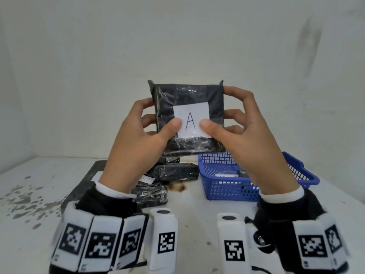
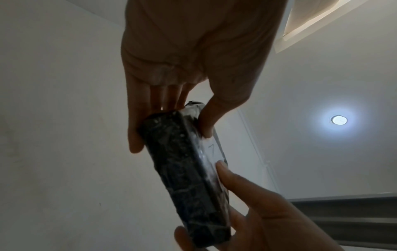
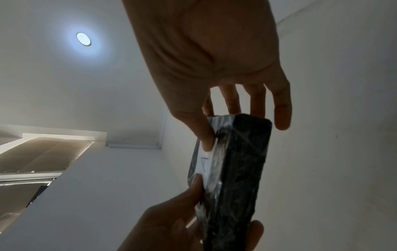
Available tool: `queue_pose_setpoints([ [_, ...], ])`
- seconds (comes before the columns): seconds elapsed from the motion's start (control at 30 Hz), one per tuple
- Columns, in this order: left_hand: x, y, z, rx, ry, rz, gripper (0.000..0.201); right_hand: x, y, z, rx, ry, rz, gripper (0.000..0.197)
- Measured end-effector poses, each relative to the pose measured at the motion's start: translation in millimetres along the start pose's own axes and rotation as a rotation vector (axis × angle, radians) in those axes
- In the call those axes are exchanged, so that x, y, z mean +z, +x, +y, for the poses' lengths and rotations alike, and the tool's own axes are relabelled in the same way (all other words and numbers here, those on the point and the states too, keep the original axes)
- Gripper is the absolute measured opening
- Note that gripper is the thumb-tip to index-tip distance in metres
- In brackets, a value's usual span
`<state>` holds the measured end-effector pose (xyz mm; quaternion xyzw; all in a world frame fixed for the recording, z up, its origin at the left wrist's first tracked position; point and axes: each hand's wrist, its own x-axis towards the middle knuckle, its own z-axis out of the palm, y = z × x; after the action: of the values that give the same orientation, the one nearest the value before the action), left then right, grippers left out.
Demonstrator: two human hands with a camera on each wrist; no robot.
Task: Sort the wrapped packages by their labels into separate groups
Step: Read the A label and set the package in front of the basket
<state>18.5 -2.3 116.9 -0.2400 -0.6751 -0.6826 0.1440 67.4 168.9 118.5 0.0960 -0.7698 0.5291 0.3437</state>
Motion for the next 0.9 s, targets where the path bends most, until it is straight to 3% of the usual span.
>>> queue_pose_setpoints([
  [0.23, 3.9, -2.8, 0.8, 0.021, 0.107, -0.020, 0.053, 3.4, -0.6, -1.0, -0.009, -0.017, 0.039, 0.061],
  [0.53, -2.4, 3.2, -4.8, 0.017, 0.086, 0.029, 0.044, -0.7, -0.1, -3.8, -0.007, -0.015, 0.056, 0.042],
  [0.7, -2.0, 2.8, -4.9, 0.063, 0.119, 0.035, 0.041, -3.0, 0.8, -0.2, -0.043, -0.062, 0.035, 0.063],
  [0.83, -1.6, 2.0, -5.3, 0.093, 0.202, 0.049, 0.014, 0.3, 0.0, -0.4, -0.057, -0.132, 0.028, 0.054],
  [0.9, -1.8, 1.9, -4.3, 0.090, 0.227, 0.062, 0.011, 2.5, -0.2, -0.9, -0.053, -0.120, 0.040, 0.044],
])
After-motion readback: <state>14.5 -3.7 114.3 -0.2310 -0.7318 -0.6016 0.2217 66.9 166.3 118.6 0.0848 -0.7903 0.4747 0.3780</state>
